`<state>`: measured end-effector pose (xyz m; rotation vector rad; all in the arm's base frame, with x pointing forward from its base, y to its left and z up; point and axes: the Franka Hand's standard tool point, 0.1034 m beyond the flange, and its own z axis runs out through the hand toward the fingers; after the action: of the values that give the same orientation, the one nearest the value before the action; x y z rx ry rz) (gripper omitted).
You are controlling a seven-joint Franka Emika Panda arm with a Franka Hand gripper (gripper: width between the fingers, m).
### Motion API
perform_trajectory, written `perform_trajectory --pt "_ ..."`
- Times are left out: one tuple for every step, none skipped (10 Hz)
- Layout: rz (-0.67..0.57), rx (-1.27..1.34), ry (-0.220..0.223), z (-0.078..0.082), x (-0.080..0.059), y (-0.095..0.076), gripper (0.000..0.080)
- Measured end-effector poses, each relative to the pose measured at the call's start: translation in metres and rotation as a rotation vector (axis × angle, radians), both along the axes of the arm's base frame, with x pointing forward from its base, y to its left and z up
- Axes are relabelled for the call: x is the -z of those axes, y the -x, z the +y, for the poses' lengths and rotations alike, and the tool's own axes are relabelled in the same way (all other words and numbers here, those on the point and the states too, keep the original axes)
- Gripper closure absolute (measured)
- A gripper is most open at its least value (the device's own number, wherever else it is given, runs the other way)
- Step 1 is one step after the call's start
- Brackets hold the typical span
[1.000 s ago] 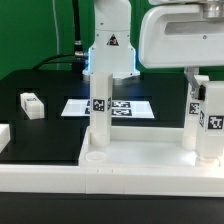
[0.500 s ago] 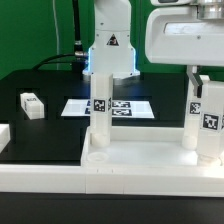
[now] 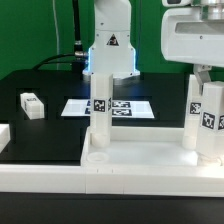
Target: Assemble desk
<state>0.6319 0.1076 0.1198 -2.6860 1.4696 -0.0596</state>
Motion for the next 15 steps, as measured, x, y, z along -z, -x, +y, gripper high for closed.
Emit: perform_trajectory --pt "-0.005 -0.09 0.008 -0.0008 0.0001 -0.0001 0.0356" --pt "-0.005 -0.115 0.01 0.0002 0.0005 0.0 0.0202" --pt "-0.008 -0.181 0.018 0.002 0.0009 -0.0003 0.0202" --pt "-0.016 -0.324 0.041 0.0019 0.001 -0.0022 0.0164" --pt "-0.02 -0.415 0.048 0.0026 0.0013 -0.0035 0.0153" --pt "-0.023 -0.492 0.057 0.0025 0.0013 -0.0042 0.0153" --pt "-0.027 -0.611 0.07 0.001 0.0015 -0.0043 0.015" --pt "-0.028 -0.694 0.081 0.0 0.0013 -0.0045 0.015" --pt "-0.028 -0.783 0.1 -0.001 0.0005 -0.0053 0.015" --pt "-0.029 -0.885 0.11 -0.0025 -0.0001 -0.0061 0.015" --pt "-0.031 -0.97 0.116 -0.0038 0.0005 -0.0062 0.015" --pt "-0.03 -1.024 0.12 -0.0046 0.0015 -0.006 0.015" --pt "-0.032 -1.109 0.126 -0.0047 0.002 -0.0058 0.015" --pt "-0.036 -1.193 0.134 -0.0036 0.0023 -0.0057 0.015" --pt "-0.038 -1.229 0.139 -0.0039 0.0023 -0.0059 0.015"
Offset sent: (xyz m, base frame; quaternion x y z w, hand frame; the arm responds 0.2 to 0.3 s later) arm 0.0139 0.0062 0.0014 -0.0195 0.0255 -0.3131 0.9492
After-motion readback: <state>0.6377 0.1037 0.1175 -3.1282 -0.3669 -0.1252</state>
